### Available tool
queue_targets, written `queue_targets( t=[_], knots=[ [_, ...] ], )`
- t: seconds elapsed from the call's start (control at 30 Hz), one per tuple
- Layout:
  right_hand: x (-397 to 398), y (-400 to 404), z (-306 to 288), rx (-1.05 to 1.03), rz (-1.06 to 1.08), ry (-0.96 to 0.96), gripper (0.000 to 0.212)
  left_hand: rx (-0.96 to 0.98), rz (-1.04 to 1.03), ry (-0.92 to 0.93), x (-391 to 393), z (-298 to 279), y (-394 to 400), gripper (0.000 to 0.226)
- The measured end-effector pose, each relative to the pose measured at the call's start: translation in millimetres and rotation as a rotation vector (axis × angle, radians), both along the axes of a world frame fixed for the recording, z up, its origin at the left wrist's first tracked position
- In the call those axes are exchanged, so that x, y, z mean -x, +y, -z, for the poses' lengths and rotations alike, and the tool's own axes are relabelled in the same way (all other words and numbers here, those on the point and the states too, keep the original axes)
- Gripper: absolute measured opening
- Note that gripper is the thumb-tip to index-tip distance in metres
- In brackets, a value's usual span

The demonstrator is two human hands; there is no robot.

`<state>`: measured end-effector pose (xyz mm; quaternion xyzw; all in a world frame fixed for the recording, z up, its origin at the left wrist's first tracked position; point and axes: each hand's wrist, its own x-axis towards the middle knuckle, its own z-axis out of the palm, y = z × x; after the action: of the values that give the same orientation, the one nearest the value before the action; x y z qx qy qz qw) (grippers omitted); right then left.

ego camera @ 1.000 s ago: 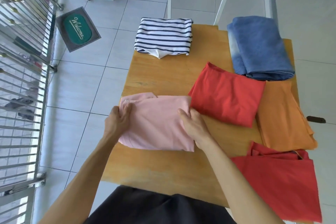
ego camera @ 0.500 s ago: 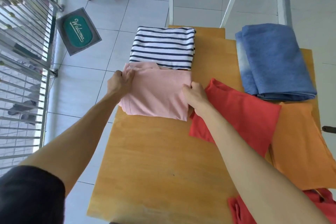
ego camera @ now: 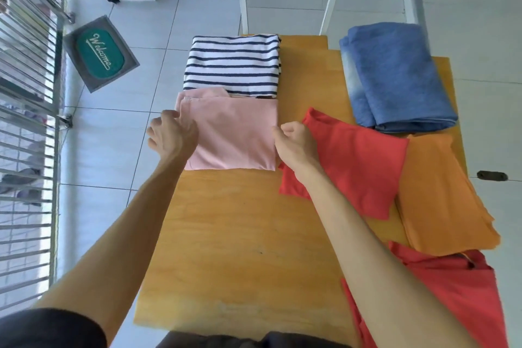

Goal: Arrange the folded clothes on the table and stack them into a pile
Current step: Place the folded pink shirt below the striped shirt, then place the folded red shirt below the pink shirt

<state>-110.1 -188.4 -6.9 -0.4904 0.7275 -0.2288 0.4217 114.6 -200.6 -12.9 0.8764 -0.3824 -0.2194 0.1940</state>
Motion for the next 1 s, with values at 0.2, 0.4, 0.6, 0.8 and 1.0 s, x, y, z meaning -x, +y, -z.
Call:
queue_targets(
  t=[0.2,0.4,0.6,0.8,1.0],
  knots=[
    [27.7,70.9,-8.8,0.021,0.167,-0.073,0.032,0.162,0.294,0.174,66.0,-6.6,81.5,0.034],
    [95.3,107.3,-6.3,0.074,0.517,0.237,0.041,0.066,0.588,0.332,120.0,-6.3,109.1,0.025],
    [126.8,114.4,9.3,-0.127,0.672,0.107,0.065,0.019,0.699,0.27,161.3,-11.1,65.2,0.044],
    [137.4,126.9,-0.3,-0.154,0.649,-0.105,0.063,-0.215,0.577,0.283,184.1,6.6,51.3,0.053],
    [141.0,170.2,8.0,-0.269,0.529,-0.173,0.052,-0.28,0.507,0.638,159.4,25.5,110.2,0.083]
  ],
)
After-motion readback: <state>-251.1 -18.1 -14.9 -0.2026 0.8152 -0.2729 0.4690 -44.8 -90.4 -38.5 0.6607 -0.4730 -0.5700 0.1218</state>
